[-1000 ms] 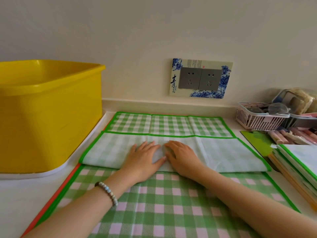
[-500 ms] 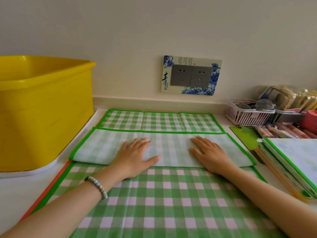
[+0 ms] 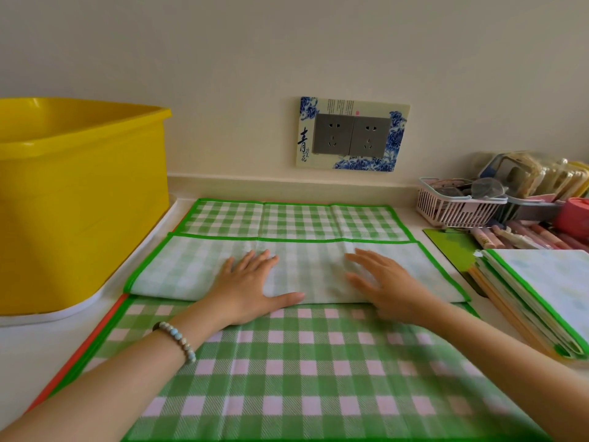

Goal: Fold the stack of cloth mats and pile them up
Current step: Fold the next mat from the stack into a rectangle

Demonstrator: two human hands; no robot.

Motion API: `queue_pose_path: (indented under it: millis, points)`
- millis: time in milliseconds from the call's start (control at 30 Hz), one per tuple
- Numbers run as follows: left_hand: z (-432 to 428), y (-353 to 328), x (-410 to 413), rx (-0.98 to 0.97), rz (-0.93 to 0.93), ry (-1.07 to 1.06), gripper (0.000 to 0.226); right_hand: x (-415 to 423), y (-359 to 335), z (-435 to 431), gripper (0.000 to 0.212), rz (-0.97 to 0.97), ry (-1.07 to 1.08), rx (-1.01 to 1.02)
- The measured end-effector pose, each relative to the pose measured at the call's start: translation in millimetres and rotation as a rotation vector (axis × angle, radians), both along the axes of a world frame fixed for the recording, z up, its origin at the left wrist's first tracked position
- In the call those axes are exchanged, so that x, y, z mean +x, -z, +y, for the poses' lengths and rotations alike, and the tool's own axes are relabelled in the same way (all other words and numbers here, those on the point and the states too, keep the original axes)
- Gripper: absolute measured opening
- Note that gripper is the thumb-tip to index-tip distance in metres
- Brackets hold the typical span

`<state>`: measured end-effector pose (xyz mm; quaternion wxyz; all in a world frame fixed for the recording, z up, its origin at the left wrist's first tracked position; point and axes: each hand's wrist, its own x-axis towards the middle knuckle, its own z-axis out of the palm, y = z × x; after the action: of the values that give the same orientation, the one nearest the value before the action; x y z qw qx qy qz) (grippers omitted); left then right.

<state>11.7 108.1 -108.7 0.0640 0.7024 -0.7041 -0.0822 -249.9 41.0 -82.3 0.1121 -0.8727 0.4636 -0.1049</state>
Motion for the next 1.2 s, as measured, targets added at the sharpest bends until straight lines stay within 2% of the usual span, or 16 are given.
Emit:
queue_pose_path:
  millis: [133,333,633,767,1033,1100,1200]
  points:
    - [0,1,-2,0.001,0.002,-0.009,0.123,38,7,23,0.058,0.038,-0.163,-0.002]
    - [-1,0,-1,-0.003,0.003,-0.014,0.117,43,16,24,0.058,0.097,-0.136,-0.001]
    - [23,-1,41,0.048,-0.009,-0.044,0.088,41,17,22,0.063,0.103,-0.138,0.023]
    - [45,-4,72,0.064,-0.015,-0.116,0.086,40,16,22,0.076,0.100,-0.148,0.029]
    - [55,-16,81,0.119,0.053,-0.137,0.091,43,16,22,0.076,0.119,-0.149,0.038]
    - [52,-21,75,0.090,0.087,-0.115,0.096,42,15,22,0.075,0.117,-0.144,0.045]
    - [47,-24,58,0.001,0.172,0.050,0.083,43,15,22,0.074,0.110,-0.146,0.046]
